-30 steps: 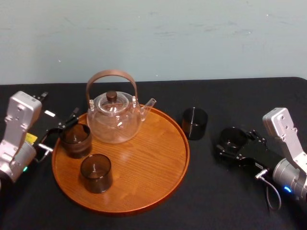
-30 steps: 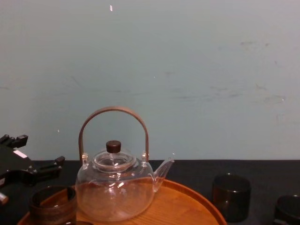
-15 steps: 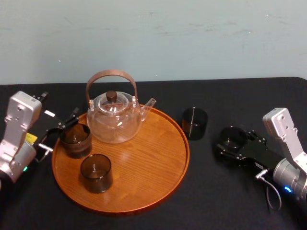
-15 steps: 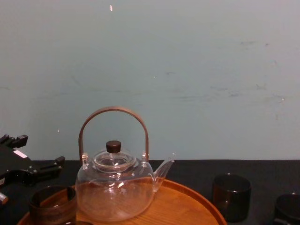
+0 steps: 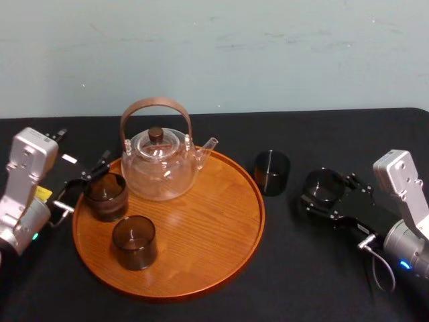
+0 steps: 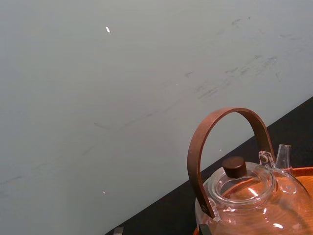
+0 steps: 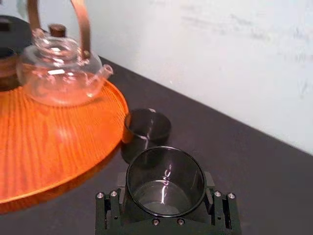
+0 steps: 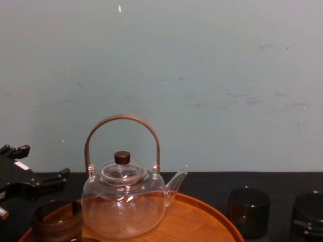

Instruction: Pick up the glass from the table and place it on the tray.

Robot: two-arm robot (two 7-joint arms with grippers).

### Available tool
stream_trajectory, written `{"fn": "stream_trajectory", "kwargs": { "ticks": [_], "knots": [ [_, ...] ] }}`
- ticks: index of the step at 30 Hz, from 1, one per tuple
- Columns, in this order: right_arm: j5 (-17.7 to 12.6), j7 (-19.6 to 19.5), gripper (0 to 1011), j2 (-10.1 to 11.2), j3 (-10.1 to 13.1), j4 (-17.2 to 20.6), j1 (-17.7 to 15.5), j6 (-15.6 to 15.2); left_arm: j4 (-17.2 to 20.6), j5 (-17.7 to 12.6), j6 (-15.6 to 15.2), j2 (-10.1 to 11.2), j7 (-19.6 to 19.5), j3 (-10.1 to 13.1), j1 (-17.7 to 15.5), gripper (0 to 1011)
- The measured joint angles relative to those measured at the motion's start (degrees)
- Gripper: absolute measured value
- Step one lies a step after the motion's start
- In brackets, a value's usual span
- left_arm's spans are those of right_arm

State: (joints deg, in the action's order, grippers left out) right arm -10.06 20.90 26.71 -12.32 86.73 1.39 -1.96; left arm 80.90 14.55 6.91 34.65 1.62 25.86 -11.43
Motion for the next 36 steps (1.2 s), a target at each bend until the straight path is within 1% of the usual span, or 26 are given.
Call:
{"fn": "stream_trajectory", "kwargs": {
  "ticks": [5, 8, 11, 15, 21, 23, 24, 25, 36],
  "knots": [
    [0.3, 0.4, 913, 0.6, -0.1, 3.1, -1.4, 0.9, 0.0, 0.0, 0.0, 0.0, 0.0, 0.0, 0.0, 1001],
    [0.3, 1.1, 913, 0.8, -0.6, 5.0, -2.2, 1.3, 0.0, 0.0, 0.0, 0.0, 0.0, 0.0, 0.0, 1001],
    [0.4, 1.9, 913, 1.0, -1.7, 6.8, -2.8, 1.7, 0.0, 0.0, 0.0, 0.0, 0.0, 0.0, 0.0, 1001],
    [0.6, 2.6, 913, 1.0, -3.0, 8.0, -2.9, 2.0, 0.0, 0.0, 0.0, 0.0, 0.0, 0.0, 0.0, 1001],
    [1.0, 3.6, 913, 0.6, -5.2, 8.6, -2.5, 2.1, 0.0, 0.0, 0.0, 0.0, 0.0, 0.0, 0.0, 1001],
    [1.2, 4.1, 913, 0.2, -6.7, 8.7, -1.9, 2.1, 0.0, 0.0, 0.0, 0.0, 0.0, 0.0, 0.0, 1001],
    [1.2, 4.1, 913, 0.2, -6.7, 8.7, -1.9, 2.1, 0.0, 0.0, 0.0, 0.0, 0.0, 0.0, 0.0, 1001],
    [1.2, 4.3, 913, -0.1, -7.4, 8.7, -1.5, 2.1, 0.0, 0.0, 0.0, 0.0, 0.0, 0.0, 0.0, 1001],
    [1.6, 5.0, 913, -2.1, -11.5, 7.0, 1.1, 1.8, 0.0, 0.0, 0.0, 0.0, 0.0, 0.0, 0.0, 1001]
  ]
}}
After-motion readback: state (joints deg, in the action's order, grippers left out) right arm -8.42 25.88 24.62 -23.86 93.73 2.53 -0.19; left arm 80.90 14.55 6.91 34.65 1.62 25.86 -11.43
